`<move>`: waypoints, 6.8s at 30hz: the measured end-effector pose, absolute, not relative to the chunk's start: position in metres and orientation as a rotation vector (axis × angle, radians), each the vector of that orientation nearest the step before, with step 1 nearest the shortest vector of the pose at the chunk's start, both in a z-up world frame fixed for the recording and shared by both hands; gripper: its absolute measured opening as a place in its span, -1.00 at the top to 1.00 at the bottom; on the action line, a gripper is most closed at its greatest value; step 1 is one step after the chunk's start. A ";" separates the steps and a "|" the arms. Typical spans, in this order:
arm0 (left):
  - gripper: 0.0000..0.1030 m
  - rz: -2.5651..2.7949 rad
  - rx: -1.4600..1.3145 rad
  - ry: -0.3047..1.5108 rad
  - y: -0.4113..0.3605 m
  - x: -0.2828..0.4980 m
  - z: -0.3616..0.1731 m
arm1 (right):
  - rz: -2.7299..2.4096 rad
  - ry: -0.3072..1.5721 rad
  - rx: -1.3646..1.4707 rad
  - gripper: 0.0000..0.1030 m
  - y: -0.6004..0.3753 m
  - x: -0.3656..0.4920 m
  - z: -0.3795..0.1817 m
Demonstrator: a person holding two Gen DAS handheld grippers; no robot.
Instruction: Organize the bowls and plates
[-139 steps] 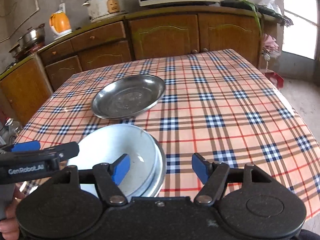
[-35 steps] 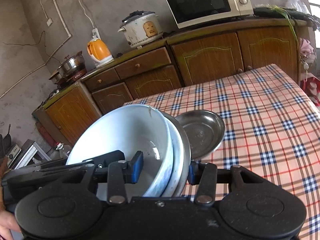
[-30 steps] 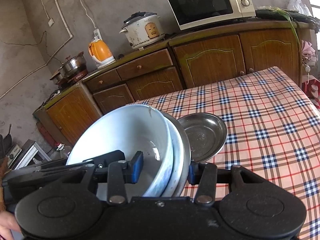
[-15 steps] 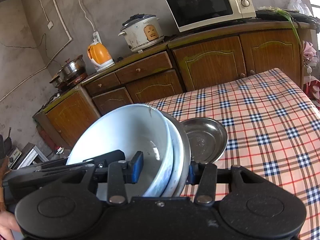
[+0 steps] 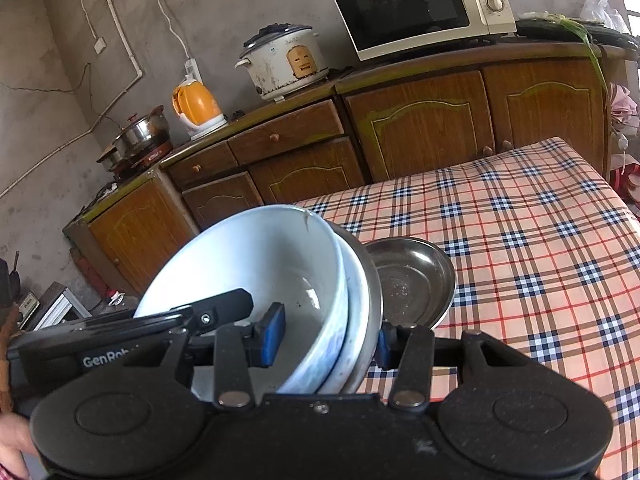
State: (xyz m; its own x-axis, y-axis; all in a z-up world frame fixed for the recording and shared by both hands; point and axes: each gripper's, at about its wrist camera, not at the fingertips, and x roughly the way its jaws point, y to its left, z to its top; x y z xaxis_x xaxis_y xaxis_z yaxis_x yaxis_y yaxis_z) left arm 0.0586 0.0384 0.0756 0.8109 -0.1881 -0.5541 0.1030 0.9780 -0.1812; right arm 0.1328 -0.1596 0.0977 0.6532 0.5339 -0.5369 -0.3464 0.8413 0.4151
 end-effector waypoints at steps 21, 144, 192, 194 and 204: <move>-0.27 -0.159 -0.165 0.618 0.039 0.075 0.071 | 0.501 0.706 0.277 -0.05 -0.159 0.147 0.094; -0.29 -0.171 -0.188 0.792 0.059 0.240 -0.059 | 0.443 0.888 0.328 -0.05 -0.139 0.323 -0.060; -1.00 0.017 -0.010 0.762 -0.001 0.049 0.014 | 0.363 0.841 0.047 -0.53 -0.171 0.110 0.011; -1.00 0.015 -0.009 0.748 -0.002 0.047 0.017 | 0.367 0.835 0.051 -0.53 -0.171 0.108 0.013; -1.00 0.005 0.006 0.713 -0.006 0.040 0.026 | 0.382 0.811 0.044 -0.53 -0.167 0.100 0.023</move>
State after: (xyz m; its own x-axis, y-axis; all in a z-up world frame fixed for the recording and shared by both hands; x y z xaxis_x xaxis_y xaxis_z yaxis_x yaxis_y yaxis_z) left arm 0.0404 -0.0060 0.0256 0.7561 0.0072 -0.6544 -0.0028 1.0000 0.0077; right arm 0.0998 -0.1674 0.0230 0.6244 0.3497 -0.6985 -0.3164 0.9308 0.1832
